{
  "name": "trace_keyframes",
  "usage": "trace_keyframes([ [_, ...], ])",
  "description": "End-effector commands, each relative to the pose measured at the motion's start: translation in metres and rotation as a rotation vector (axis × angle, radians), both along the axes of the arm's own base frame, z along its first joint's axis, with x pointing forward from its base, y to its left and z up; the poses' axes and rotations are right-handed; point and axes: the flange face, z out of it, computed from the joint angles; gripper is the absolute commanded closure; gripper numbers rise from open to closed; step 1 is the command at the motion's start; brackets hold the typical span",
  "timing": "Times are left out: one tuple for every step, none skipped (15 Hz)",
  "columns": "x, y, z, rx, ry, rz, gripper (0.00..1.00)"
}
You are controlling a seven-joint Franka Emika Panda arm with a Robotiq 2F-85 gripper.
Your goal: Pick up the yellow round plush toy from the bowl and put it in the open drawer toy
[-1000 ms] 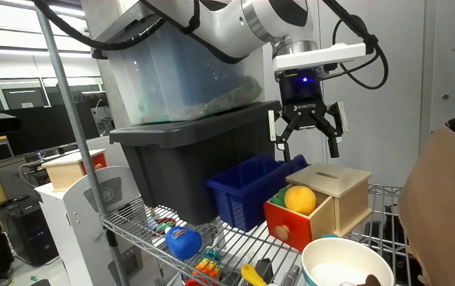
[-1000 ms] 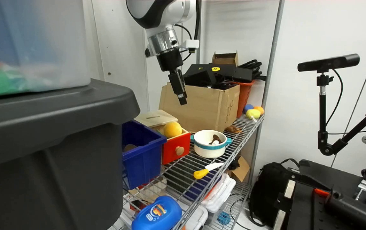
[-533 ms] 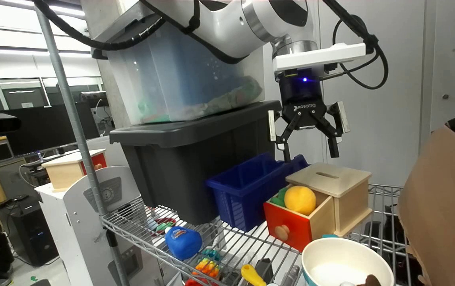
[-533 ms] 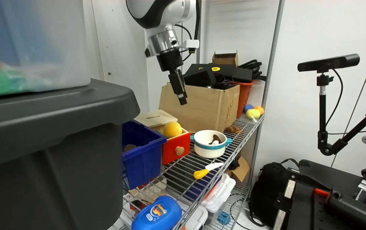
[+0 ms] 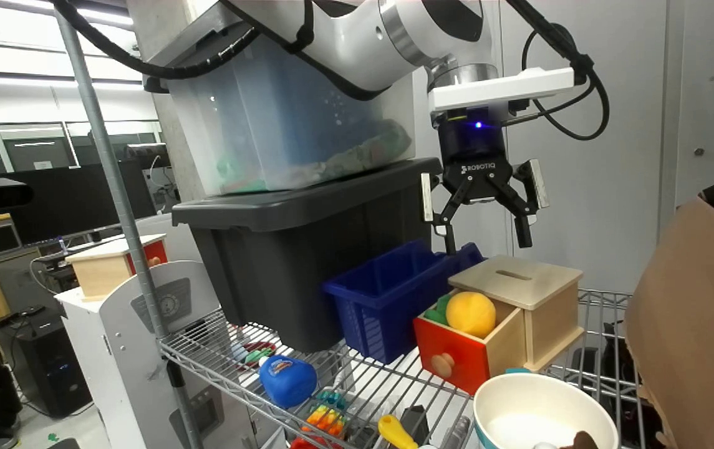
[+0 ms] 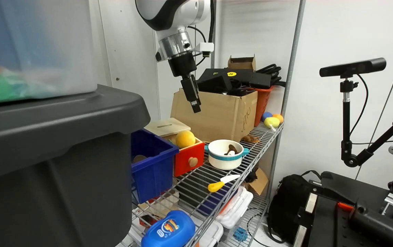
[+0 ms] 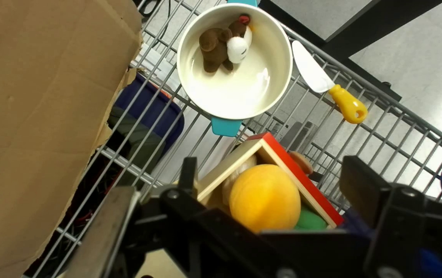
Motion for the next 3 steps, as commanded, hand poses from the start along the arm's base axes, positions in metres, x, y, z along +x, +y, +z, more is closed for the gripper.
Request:
trace_keyframes([
  [0.0000, 0.0000, 0.0000, 0.000, 0.000, 0.000, 0.06],
  [0.0000, 0.0000, 0.0000, 0.000, 0.000, 0.000, 0.06],
  [0.0000, 0.0000, 0.0000, 0.000, 0.000, 0.000, 0.06],
])
